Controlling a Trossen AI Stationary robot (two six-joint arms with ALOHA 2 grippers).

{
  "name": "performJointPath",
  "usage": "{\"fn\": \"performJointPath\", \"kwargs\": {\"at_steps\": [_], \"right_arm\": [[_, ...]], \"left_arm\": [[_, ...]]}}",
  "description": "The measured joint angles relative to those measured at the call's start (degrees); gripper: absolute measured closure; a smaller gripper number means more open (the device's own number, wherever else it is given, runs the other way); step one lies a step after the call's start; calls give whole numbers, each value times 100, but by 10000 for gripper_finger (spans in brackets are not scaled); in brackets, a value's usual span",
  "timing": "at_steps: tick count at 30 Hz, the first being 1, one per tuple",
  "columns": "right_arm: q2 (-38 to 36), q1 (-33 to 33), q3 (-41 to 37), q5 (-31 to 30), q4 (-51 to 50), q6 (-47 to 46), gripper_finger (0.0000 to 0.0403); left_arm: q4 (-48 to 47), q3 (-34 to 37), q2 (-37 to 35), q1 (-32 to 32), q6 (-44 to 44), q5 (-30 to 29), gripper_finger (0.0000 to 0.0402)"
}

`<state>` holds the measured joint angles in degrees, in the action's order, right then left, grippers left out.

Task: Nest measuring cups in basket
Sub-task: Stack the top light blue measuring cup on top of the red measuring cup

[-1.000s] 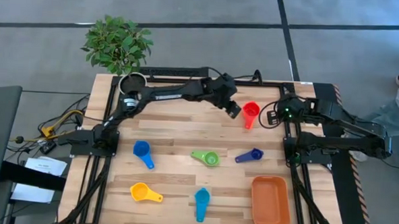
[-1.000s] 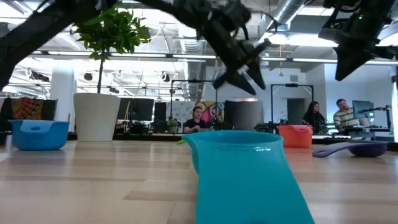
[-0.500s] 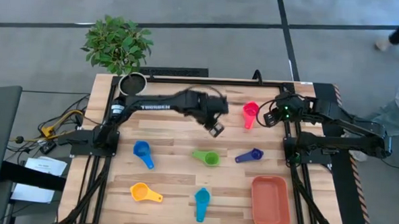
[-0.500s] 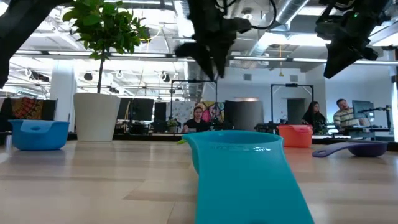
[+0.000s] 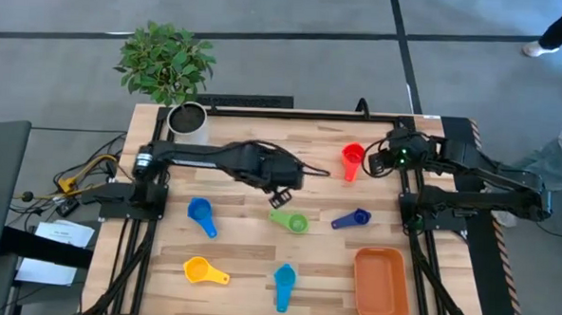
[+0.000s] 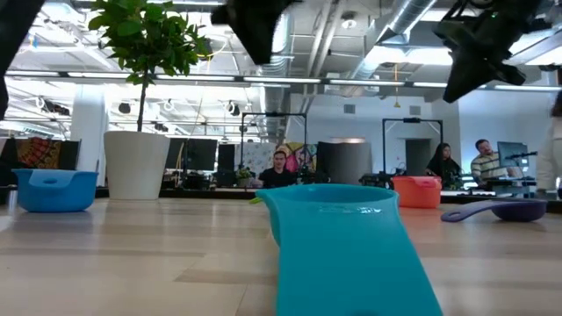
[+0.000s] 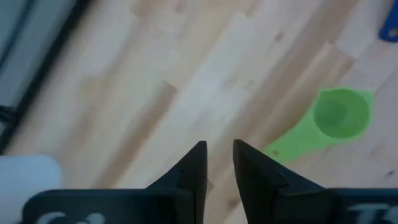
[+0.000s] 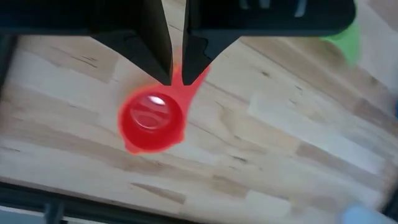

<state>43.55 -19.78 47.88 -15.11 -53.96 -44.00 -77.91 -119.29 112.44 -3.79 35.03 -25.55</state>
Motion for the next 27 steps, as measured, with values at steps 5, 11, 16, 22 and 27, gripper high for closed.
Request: {"fn": "performJointPath", "kwargs": {"at_steps": [5,11,16,22,27], "right_arm": [[148,61,0,-3,336,-211,341],[429,218,0,43,359,-570,341],[647,665,0,32,361,-1001,341],[1023,963,0,-21,392,-1317,341],[1389,992,0,54,631,-1319,341]], "left_arm": [[377,1106,-1334,-49,112,-464,352],[2392,3881,-3267,-265,810,-374,358],[2949,5773,-4380,-539,2400,-304,358],[2727,7003,-4970,-936,4080,330,352],[2338,7348,-4991,-1179,4888,824,317]]}}
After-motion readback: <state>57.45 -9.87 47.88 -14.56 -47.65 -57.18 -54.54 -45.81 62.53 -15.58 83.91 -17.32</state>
